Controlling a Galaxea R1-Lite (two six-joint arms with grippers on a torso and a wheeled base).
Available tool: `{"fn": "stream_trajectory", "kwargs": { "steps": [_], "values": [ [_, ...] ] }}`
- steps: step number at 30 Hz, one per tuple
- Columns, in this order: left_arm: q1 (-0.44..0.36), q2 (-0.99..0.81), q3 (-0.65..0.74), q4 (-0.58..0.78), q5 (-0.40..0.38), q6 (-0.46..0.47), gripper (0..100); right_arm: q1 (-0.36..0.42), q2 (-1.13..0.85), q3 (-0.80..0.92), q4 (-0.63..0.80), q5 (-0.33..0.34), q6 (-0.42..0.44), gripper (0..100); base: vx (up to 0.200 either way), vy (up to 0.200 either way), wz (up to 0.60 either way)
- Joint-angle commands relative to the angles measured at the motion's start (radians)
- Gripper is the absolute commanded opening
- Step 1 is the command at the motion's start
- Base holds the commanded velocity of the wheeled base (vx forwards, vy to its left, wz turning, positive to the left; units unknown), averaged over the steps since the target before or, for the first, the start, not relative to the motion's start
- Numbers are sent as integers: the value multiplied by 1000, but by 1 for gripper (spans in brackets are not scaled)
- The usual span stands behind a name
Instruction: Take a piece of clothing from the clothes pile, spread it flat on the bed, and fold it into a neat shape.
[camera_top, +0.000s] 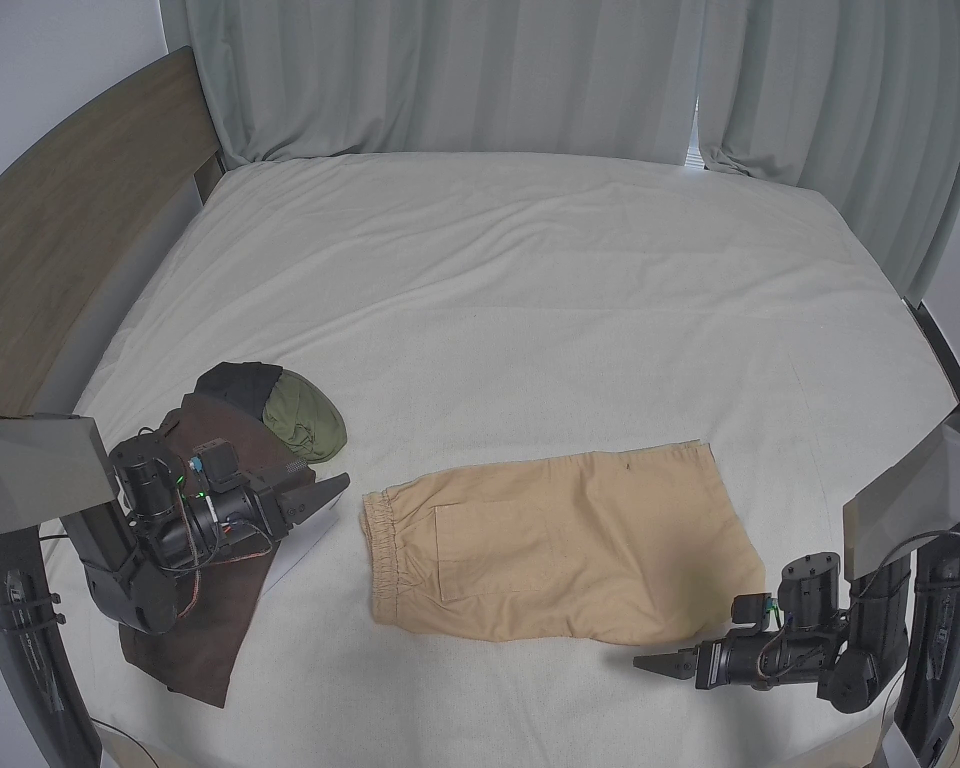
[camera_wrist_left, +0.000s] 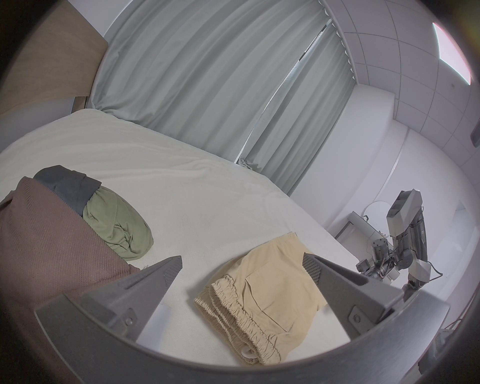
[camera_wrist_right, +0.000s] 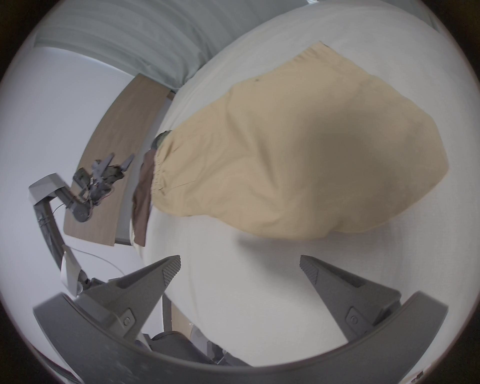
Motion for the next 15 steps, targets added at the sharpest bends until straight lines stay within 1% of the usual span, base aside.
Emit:
{"fn": "stream_trajectory", "kwargs": {
  "steps": [1,4,8,10,11,14,15],
  "values": [
    [0,1,1,-1,0,1,100,48,-112,24,0,35,2,100,0,0,0],
    [0,3,2,-1,0,1,100,48,-146,13,0,41,2,100,0,0,0],
    [-1,4,4,1,0,1,100,28,-134,-41,0,35,6,100,0,0,0],
    [-1,3,4,-1,0,1,100,13,-128,-53,0,35,11,100,0,0,0],
    [-3,3,4,1,0,3,100,-24,-86,-74,0,35,12,100,0,0,0],
    [-3,3,7,1,0,3,100,-39,-54,-82,0,37,14,100,0,0,0],
    [-3,3,9,1,0,3,100,-58,-25,-88,0,37,14,100,0,0,0]
  ]
}}
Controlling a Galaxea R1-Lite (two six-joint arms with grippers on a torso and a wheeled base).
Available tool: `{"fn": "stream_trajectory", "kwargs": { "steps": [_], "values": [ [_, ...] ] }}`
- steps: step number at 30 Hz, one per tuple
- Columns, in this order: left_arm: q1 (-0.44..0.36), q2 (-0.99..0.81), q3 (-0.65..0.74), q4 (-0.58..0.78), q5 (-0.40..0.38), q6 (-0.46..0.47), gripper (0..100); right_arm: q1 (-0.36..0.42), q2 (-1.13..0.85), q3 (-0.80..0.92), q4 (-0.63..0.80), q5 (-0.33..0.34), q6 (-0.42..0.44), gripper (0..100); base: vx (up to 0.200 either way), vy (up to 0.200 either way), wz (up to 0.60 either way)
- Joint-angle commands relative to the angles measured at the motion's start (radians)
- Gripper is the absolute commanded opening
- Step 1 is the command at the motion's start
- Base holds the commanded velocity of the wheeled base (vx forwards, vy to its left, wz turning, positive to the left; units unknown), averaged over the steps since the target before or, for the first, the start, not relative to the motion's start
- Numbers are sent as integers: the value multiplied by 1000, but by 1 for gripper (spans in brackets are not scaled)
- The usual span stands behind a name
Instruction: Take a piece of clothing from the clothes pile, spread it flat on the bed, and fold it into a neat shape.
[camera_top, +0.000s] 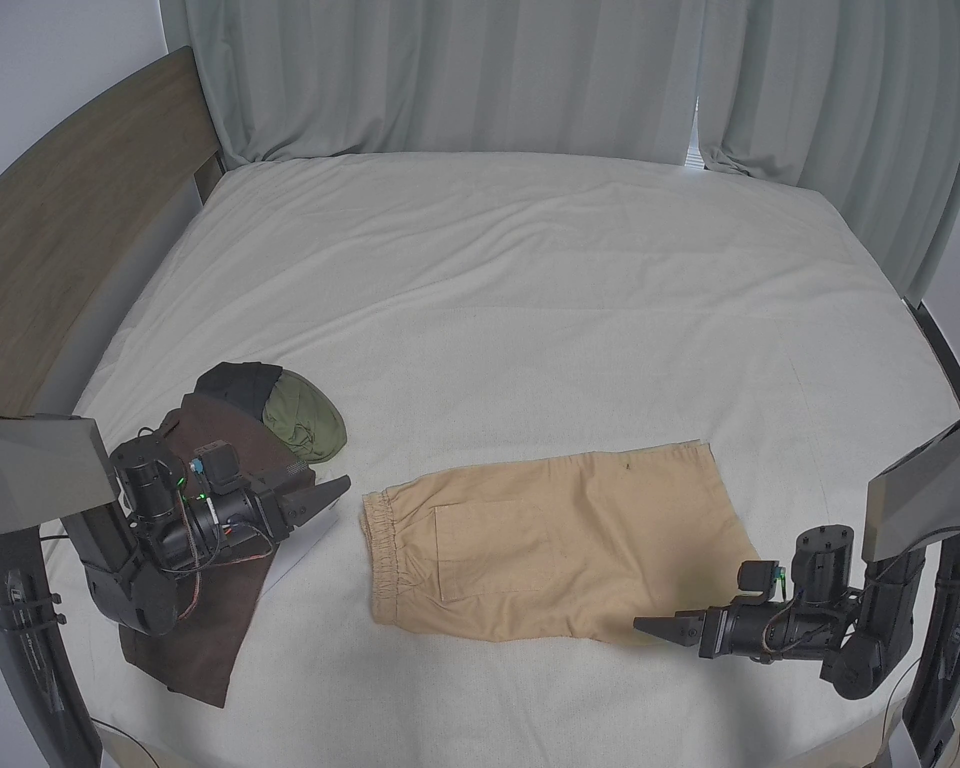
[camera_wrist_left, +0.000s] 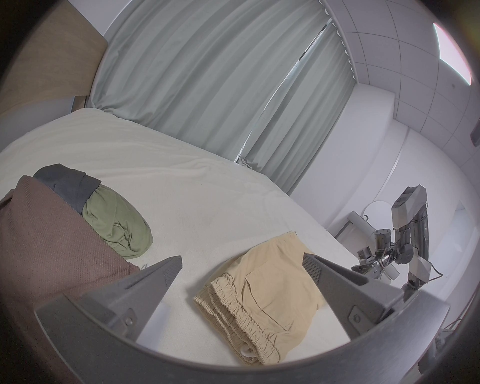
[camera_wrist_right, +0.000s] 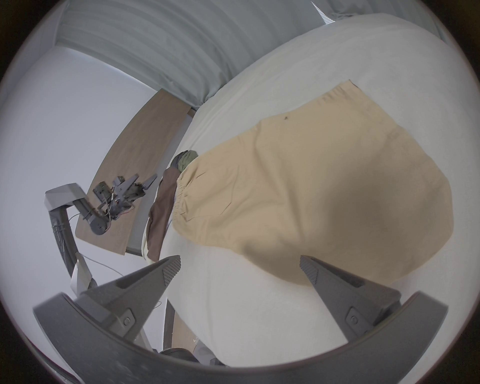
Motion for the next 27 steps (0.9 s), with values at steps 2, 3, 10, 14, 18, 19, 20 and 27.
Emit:
{"fn": "stream_trajectory", "kwargs": {
  "steps": [2,3,10,14,18,19,20,27],
  "values": [
    [-1,1,5,1,0,0,100,-59,102,-30,-2,1,1,100,0,0,0],
    [-1,3,5,1,0,0,100,-64,118,-33,-2,1,1,100,0,0,0],
    [1,9,9,-1,0,0,100,-93,181,-61,-4,4,-1,100,0,0,0],
    [1,9,9,-1,0,0,100,-85,141,-56,-4,8,-1,100,0,0,0],
    [1,7,12,1,0,0,100,-74,29,-44,-2,37,2,100,0,0,0],
    [1,7,15,1,0,-1,100,-73,1,-41,0,54,2,100,0,0,0],
    [-1,7,18,1,0,-3,100,-73,-36,-36,0,73,2,100,0,0,0],
    [-5,7,25,1,-1,-4,100,-73,-148,-52,0,168,-7,100,0,0,0]
  ]
}}
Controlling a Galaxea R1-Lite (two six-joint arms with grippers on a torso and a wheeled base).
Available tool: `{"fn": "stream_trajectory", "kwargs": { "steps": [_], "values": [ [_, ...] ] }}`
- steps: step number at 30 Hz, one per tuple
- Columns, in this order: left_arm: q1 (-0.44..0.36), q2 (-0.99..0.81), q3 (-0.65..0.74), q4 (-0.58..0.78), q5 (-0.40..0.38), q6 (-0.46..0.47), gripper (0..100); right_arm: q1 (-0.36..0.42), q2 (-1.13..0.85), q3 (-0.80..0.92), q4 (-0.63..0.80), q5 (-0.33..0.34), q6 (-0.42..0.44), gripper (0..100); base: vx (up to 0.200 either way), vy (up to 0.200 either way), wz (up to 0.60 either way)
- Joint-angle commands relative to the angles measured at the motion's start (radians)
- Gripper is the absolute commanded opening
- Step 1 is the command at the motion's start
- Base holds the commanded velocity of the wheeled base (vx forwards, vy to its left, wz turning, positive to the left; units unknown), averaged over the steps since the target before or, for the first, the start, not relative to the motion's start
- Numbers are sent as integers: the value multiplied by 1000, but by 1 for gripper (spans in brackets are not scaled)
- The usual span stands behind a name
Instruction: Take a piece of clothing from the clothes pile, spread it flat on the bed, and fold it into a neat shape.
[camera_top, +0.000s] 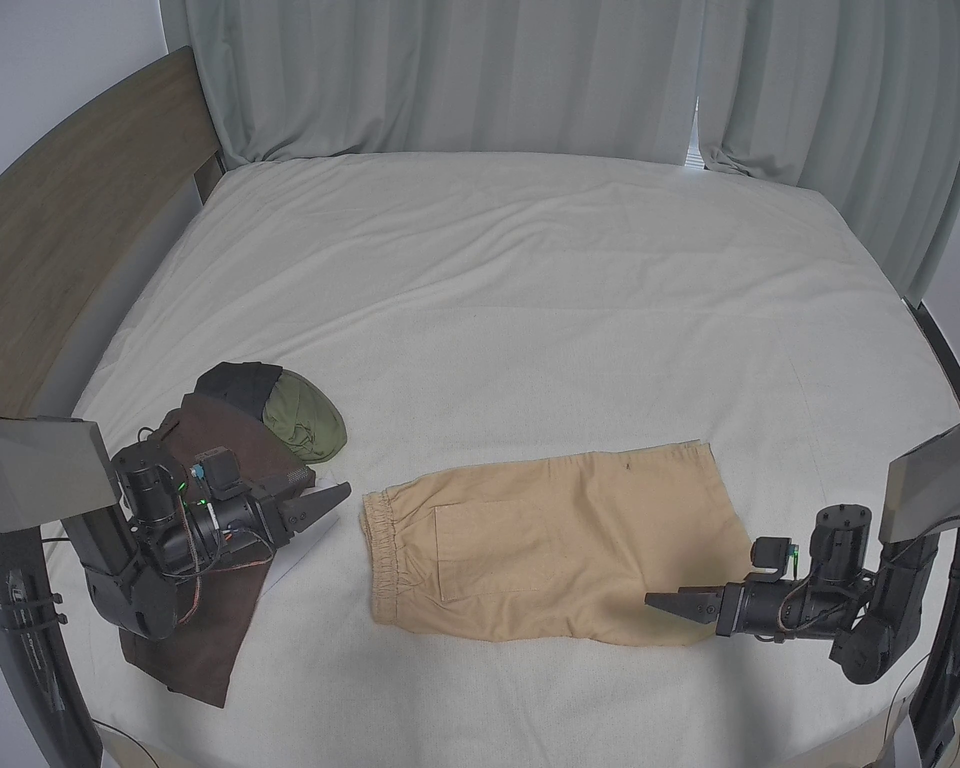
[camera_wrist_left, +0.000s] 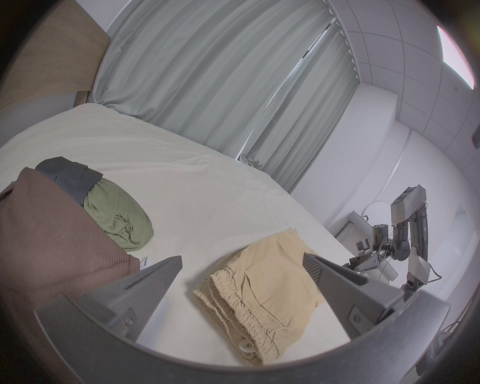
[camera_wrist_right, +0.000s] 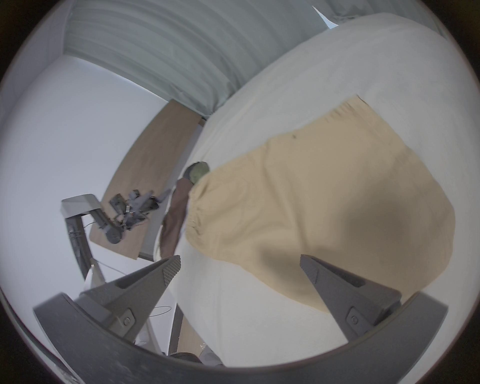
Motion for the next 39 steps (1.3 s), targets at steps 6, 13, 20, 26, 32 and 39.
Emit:
{"fn": "stream_trajectory", "kwargs": {
  "steps": [6,13,20,26,32,39],
  "values": [
    [-19,32,27,0,-2,1,100,-25,-144,-14,-2,153,-16,100,0,0,0],
    [-28,61,32,0,-4,-3,100,-62,-152,-2,-2,161,-82,100,0,0,0],
    [-48,112,32,0,-2,-13,100,-63,-151,-8,-2,159,-84,100,0,0,0],
    [-55,127,33,0,1,-65,100,-54,-151,-7,-2,158,-87,100,0,0,0],
    [-65,149,39,0,19,-93,100,-53,-183,-7,0,153,-87,100,0,0,0],
    [-65,225,39,-2,31,-87,100,-59,-220,-11,0,158,-81,100,0,0,0]
  ]
}}
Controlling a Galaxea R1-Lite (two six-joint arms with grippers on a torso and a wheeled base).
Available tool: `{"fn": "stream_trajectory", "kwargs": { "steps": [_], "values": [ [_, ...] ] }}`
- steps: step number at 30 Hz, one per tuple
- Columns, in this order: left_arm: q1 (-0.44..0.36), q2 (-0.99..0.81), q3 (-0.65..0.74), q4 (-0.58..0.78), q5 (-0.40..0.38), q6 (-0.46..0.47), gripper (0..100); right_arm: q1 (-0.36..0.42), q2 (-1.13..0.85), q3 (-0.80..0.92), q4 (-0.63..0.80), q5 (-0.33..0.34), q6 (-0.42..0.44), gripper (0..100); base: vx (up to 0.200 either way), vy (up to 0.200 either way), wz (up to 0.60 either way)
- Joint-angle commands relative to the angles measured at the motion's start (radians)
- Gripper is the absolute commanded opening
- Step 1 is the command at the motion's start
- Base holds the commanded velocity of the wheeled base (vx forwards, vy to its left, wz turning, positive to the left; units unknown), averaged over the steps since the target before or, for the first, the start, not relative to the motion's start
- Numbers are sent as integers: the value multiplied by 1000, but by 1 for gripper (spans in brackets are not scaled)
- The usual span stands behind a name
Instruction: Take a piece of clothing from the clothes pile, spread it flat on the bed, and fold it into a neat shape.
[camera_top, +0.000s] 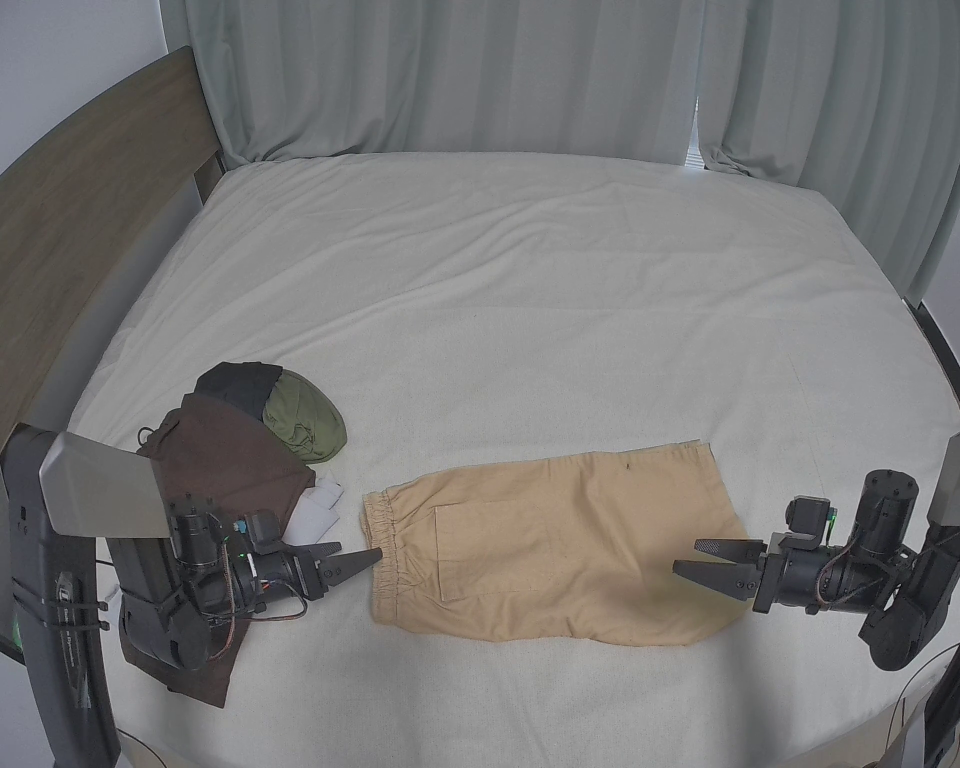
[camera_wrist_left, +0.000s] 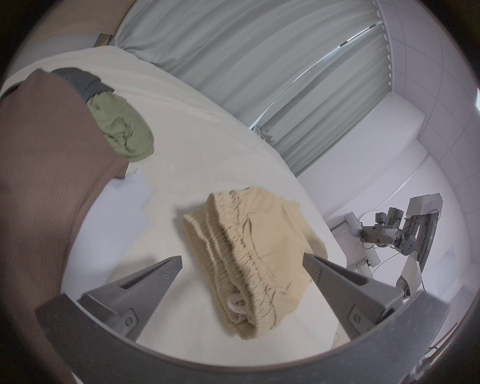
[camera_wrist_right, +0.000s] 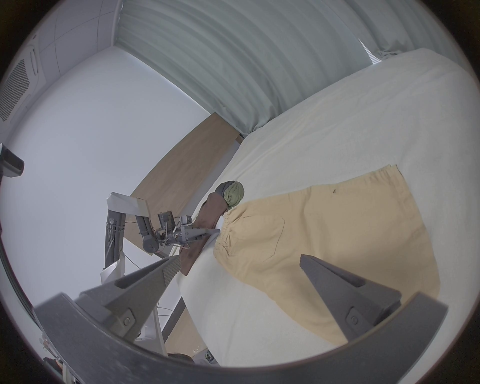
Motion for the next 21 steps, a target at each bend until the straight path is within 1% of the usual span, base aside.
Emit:
{"fn": "stream_trajectory", "kwargs": {
  "steps": [1,9,13,19,21],
  "values": [
    [-1,49,0,-1,6,-1,100,-3,-29,-3,0,1,3,100,0,0,0],
    [-1,77,-3,-1,7,-4,100,-1,-29,-10,0,1,3,100,0,0,0],
    [-18,93,-10,0,9,-5,100,0,-28,-10,0,0,3,100,0,0,0],
    [-49,127,-65,0,64,-10,100,0,-26,-10,0,0,3,100,0,0,0],
    [-55,135,-72,0,70,-17,100,0,-26,-10,0,0,3,100,0,0,0]
  ]
}}
